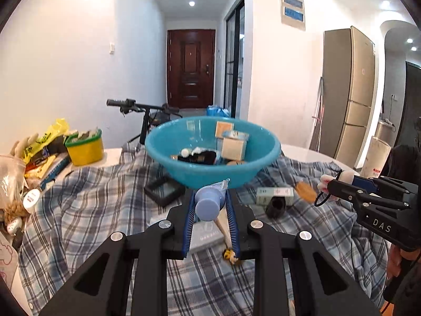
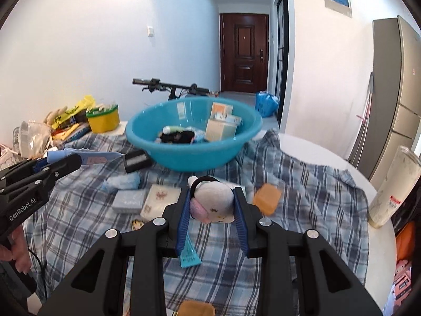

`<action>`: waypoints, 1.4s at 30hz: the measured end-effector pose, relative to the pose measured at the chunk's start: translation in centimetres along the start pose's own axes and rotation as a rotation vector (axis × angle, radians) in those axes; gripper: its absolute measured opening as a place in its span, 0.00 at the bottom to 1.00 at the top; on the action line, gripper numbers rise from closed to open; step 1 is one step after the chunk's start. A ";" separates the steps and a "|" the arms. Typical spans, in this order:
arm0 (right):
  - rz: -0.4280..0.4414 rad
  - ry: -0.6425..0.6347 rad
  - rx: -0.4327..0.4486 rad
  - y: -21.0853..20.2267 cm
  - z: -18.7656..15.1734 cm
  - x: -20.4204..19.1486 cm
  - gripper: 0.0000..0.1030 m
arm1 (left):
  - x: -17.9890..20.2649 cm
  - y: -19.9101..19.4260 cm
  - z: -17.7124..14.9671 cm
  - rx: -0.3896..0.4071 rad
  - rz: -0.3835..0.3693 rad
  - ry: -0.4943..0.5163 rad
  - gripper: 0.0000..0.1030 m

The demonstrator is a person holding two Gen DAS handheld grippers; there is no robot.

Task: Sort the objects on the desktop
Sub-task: 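Carry the blue cap into the basin and open the left gripper while right holds the puff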

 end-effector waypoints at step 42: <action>0.004 -0.042 0.570 -15.1 18.1 -3.0 0.29 | 0.9 -12.2 17.4 0.442 0.034 0.002 0.25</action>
Point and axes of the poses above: each gripper's, at about its wrist camera, not at the fingertips, and y roughly the way its jaws point, x to its right, z to its top, the point moved 10 cm from there along y, roughly the way its jaws point, and after that the axes turned 8 degrees about -x, right-handed, at the moved point
